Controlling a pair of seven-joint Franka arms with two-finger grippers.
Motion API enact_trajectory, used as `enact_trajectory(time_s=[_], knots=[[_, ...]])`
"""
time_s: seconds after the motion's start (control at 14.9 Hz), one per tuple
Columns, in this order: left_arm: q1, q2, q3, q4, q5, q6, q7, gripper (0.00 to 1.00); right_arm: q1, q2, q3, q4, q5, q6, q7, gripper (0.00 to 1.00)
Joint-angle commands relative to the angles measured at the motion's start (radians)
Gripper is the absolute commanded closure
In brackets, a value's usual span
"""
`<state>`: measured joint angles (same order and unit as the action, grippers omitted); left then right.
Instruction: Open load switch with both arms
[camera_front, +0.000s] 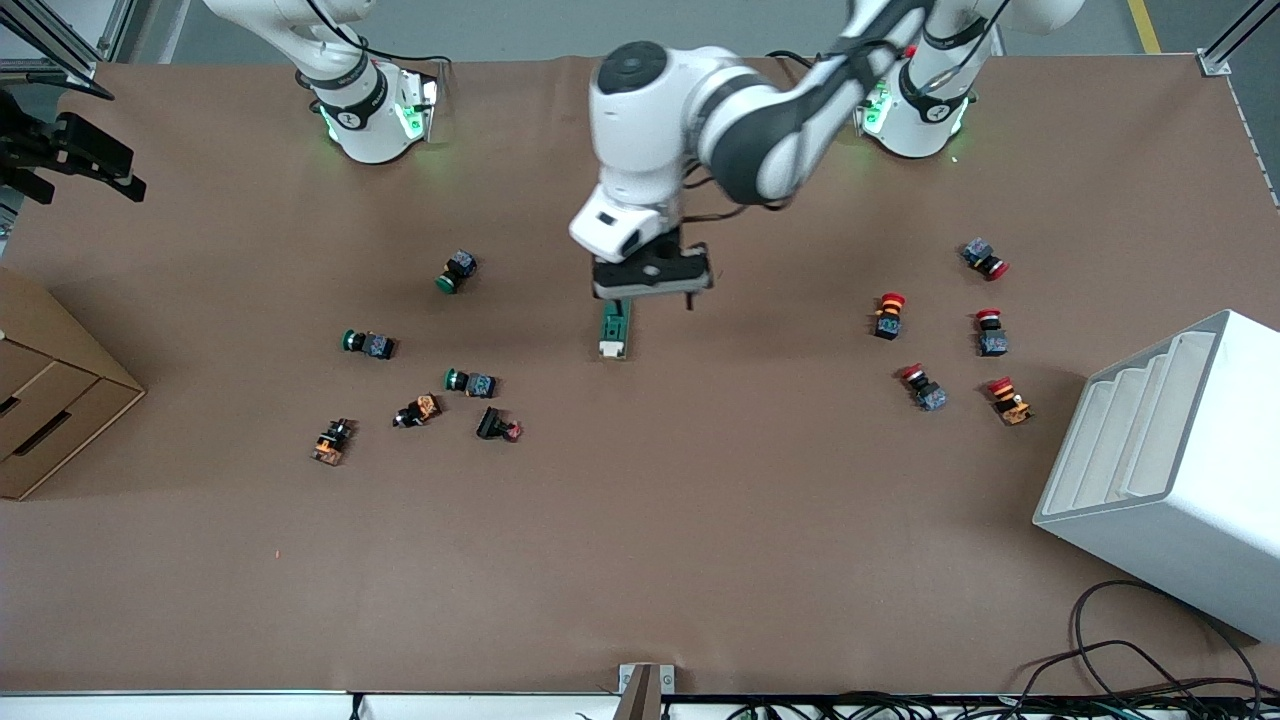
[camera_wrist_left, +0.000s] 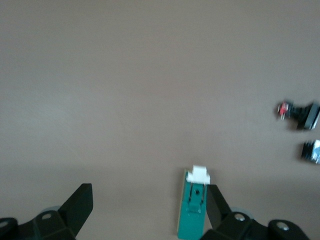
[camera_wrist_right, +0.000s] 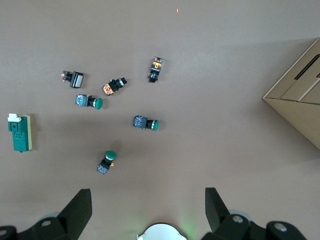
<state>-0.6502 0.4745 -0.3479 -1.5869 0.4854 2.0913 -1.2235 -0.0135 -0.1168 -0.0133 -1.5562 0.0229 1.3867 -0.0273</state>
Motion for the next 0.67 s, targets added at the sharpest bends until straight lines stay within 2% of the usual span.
enact_trajectory(time_s=[0.0, 0.13, 0.34, 0.6], knots=[[-0.048, -0.011, 0.001, -0.126, 0.137, 0.094, -0.138, 0.0, -0.002, -0.015, -0.001, -0.01, -0.003, 0.005, -0.016, 0.0], [-0.09, -0.007, -0.005, -0.206, 0.215, 0.176, -0.23, 0.0, -0.002, -0.011, 0.001, -0.005, -0.011, 0.005, -0.013, 0.0], [-0.115, -0.008, -0.013, -0.294, 0.35, 0.199, -0.368, 0.0, -0.01, 0.018, 0.001, 0.008, -0.011, 0.009, -0.002, 0.0], [-0.184, 0.067, -0.013, -0.32, 0.549, 0.214, -0.687, 0.0, -0.003, 0.118, 0.001, 0.015, -0.049, 0.032, -0.006, 0.0]])
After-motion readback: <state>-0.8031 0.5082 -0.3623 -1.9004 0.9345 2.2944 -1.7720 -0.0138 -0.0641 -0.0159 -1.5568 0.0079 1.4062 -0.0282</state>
